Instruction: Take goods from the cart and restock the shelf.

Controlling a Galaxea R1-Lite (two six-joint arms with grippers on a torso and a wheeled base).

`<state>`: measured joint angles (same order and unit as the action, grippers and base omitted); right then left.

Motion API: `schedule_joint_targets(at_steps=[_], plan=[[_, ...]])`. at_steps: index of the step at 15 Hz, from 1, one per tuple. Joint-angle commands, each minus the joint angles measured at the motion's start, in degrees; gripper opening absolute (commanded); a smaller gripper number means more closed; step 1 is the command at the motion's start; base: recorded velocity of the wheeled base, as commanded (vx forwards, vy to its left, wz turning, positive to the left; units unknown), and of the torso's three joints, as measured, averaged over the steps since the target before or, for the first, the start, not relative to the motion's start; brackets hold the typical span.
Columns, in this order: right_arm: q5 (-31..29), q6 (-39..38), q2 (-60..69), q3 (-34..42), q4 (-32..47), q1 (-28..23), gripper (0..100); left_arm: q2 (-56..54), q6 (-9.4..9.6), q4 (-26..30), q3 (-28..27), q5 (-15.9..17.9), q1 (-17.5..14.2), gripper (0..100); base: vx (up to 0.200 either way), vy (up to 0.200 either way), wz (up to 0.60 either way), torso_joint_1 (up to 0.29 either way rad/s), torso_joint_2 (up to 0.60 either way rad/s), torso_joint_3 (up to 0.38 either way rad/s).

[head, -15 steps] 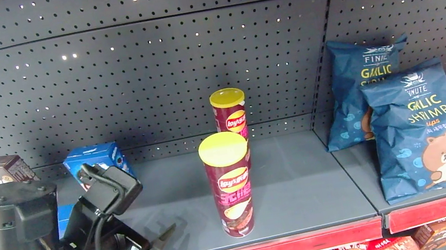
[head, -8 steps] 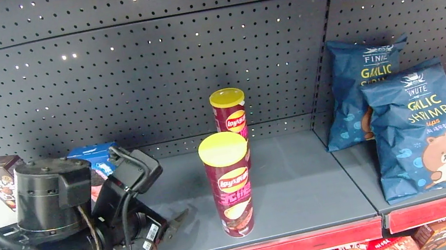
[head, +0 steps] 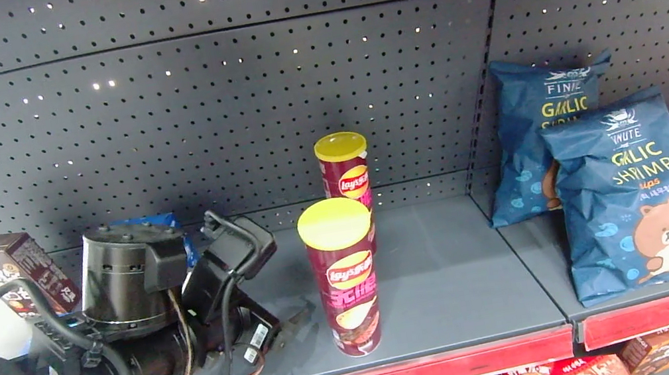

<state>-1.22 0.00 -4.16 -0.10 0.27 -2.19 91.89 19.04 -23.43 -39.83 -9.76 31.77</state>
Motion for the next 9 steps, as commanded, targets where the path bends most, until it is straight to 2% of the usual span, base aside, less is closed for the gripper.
schedule_joint_targets(at_steps=[1,5,9], plan=[[-0.01,0.0,-0.06,0.01,0.0,0.0,100,2.24,-0.06,-0.04,-1.48,-0.17,0.22,100,0.0,0.0,0.0,0.0,0.0,0.0],[-0.01,0.0,-0.06,0.01,0.0,0.0,100,2.85,-1.55,-0.04,-2.1,-1.4,-0.04,100,0.0,0.0,0.0,0.0,0.0,0.0],[-0.01,0.0,-0.06,0.01,0.0,0.0,100,2.94,-5.68,-0.04,-2.45,-1.49,-0.04,100,0.0,0.0,0.0,0.0,0.0,0.0]])
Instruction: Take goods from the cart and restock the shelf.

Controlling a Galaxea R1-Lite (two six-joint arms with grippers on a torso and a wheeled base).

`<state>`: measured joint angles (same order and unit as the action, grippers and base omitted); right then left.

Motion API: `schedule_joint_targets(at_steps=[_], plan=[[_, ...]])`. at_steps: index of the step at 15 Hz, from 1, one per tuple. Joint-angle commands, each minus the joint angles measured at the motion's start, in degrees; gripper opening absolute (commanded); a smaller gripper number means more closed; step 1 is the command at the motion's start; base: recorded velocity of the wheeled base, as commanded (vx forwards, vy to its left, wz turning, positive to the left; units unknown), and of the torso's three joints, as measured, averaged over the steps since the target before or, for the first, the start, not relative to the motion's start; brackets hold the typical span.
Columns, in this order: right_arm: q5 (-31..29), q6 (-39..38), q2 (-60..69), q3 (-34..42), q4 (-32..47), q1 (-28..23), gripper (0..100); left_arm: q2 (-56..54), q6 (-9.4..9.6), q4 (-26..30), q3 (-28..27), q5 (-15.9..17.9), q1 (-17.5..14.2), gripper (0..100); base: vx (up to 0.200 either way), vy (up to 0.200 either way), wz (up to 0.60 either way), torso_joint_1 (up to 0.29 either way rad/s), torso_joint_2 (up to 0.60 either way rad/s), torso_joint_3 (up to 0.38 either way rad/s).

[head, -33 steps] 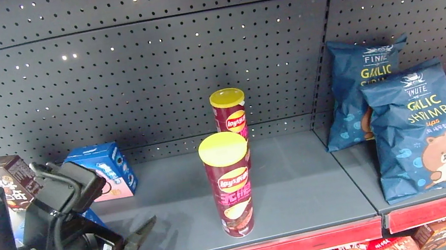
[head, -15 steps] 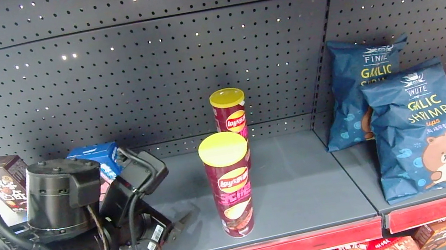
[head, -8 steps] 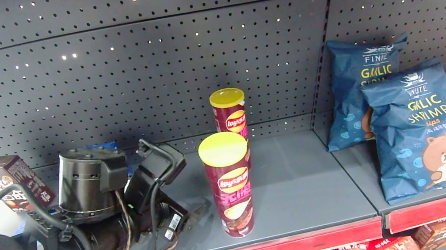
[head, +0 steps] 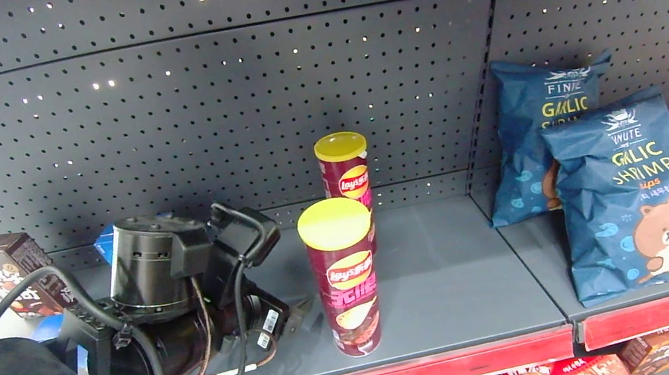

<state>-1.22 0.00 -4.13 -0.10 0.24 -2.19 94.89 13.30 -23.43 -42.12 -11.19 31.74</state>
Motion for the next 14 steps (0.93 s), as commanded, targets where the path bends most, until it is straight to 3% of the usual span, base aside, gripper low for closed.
schedule_joint_targets(at_steps=[1,4,9,11,12,13,14], plan=[[-0.01,0.0,-0.09,0.01,0.02,0.0,100,0.03,-0.64,-0.04,-0.07,-0.06,-0.02,100,0.0,0.0,0.0,0.0,0.0,0.0],[-0.01,0.0,-0.09,0.01,0.02,0.0,100,0.91,-1.96,0.05,0.02,-1.99,0.07,100,0.0,0.0,0.0,0.0,0.0,0.0],[-0.01,0.0,-0.09,0.01,0.02,0.0,100,1.61,-6.53,0.58,0.11,-4.54,0.69,100,0.0,0.0,0.0,0.0,0.0,0.0],[-0.01,0.0,-0.09,0.01,0.02,0.0,100,1.52,-10.58,0.75,0.02,-6.3,2.27,100,0.0,0.0,0.0,0.0,0.0,0.0],[-0.01,0.0,-0.09,0.01,0.02,0.0,100,1.61,-11.19,0.84,0.02,-6.48,2.53,100,0.0,0.0,0.0,0.0,0.0,0.0],[-0.01,0.0,-0.09,0.01,0.02,0.0,100,1.52,-14.62,1.37,0.02,-6.65,3.85,100,0.0,0.0,0.0,0.0,0.0,0.0],[-0.01,0.0,-0.09,0.01,0.02,0.0,100,1.52,-15.76,2.34,-0.07,-6.74,4.2,100,0.0,0.0,0.0,0.0,0.0,0.0]])
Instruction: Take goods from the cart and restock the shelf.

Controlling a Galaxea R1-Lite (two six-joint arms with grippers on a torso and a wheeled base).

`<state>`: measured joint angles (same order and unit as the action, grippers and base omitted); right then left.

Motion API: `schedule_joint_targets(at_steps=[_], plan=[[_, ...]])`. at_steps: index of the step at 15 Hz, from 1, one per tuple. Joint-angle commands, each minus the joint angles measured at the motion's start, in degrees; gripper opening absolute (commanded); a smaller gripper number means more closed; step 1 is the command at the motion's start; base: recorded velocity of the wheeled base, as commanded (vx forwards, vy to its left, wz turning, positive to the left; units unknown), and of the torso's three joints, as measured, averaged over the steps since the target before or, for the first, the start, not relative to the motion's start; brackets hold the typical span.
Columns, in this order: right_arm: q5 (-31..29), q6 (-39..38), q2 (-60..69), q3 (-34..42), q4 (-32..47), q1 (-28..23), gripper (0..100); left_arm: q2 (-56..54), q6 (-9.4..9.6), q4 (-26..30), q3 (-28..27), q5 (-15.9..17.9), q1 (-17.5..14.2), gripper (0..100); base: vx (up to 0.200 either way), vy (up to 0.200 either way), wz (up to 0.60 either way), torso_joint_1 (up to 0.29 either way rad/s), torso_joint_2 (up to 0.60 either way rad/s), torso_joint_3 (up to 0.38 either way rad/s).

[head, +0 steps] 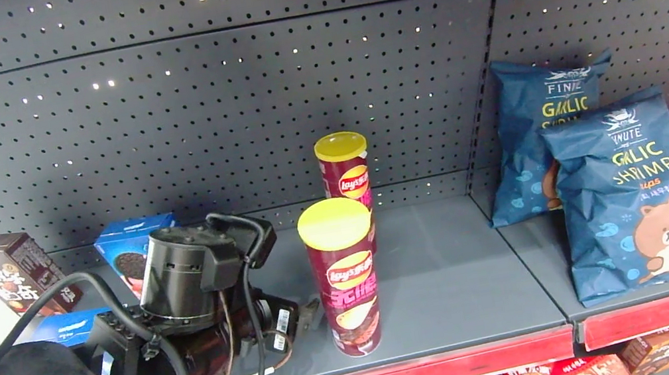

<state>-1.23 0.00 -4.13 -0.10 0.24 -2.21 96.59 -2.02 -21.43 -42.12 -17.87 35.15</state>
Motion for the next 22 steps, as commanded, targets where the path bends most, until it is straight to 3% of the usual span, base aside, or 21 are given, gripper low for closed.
schedule_joint_targets(at_steps=[1,3,22], plan=[[0.0,0.0,-0.09,0.01,0.02,0.01,100,-0.17,-1.32,0.69,-0.16,-0.76,0.8,100,0.0,0.0,0.0,0.0,0.0,0.0],[0.0,0.0,-0.09,0.01,0.02,0.01,100,-0.08,-2.28,0.78,-0.07,-1.55,0.8,100,0.0,0.0,0.0,0.0,0.0,0.0],[0.0,0.0,-0.09,0.01,0.02,0.01,100,2.99,-2.28,0.78,-2.27,-1.64,3.26,100,0.0,0.0,0.0,0.0,0.0,0.0]])
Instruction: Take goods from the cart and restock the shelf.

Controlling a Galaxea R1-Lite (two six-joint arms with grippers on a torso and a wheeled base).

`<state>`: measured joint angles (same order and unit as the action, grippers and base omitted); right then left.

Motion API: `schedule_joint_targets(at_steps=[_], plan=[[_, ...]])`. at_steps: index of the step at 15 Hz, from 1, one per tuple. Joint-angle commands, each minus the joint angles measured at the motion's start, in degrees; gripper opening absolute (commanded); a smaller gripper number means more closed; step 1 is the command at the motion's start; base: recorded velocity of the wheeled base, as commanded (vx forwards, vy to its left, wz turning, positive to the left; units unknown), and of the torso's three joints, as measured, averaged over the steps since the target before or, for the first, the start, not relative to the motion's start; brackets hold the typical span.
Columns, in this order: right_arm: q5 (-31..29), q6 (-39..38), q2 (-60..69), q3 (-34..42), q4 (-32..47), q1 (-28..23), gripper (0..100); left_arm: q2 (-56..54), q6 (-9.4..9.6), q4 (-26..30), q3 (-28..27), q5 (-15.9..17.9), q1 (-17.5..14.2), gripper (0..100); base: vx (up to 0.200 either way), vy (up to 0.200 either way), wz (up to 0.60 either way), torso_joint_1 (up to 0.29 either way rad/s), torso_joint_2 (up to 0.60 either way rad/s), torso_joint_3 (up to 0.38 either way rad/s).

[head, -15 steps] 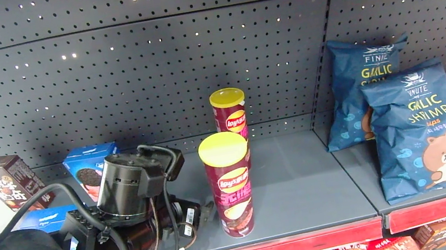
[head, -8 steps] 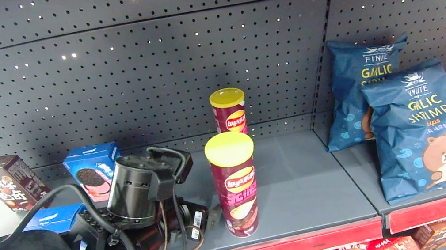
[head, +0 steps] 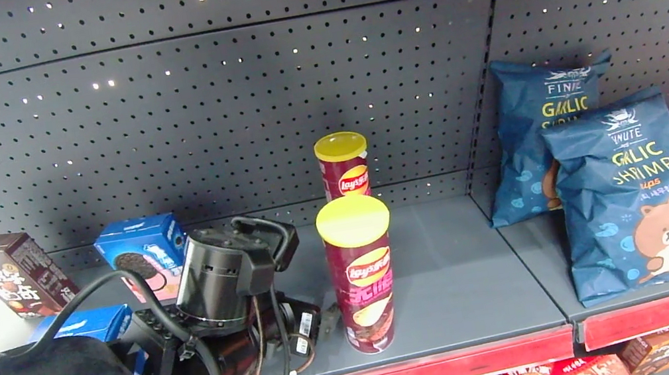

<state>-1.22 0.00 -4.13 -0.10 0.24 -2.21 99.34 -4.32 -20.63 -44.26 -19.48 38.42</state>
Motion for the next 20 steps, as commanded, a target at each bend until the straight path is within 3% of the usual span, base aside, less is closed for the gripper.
schedule_joint_targets(at_steps=[1,6,9,14,20], plan=[[-0.01,0.0,-0.09,0.01,0.02,0.01,100,0.24,-0.25,-0.03,-0.12,-0.03,-0.02,100,0.0,0.0,0.0,0.0,0.0,0.0],[-0.01,0.0,-0.09,0.01,0.02,0.01,100,0.24,-0.96,-0.03,-0.47,-0.38,-0.1,100,0.0,0.0,0.0,0.0,0.0,0.0],[-0.01,0.0,-0.09,0.01,0.02,0.01,100,-0.29,-0.96,-0.03,-0.03,-2.76,-2.21,100,0.0,0.0,0.0,0.0,0.0,0.0],[-0.01,0.0,-0.09,0.01,0.02,0.01,100,-10.31,-1.13,-0.12,4.54,-2.76,-7.93,100,0.0,0.0,0.0,0.0,0.0,0.0],[-0.01,0.0,-0.09,0.01,0.02,0.01,100,-24.63,-2.36,-0.2,3.83,-2.58,-9.51,100,0.0,0.0,0.0,0.0,0.0,0.0]])
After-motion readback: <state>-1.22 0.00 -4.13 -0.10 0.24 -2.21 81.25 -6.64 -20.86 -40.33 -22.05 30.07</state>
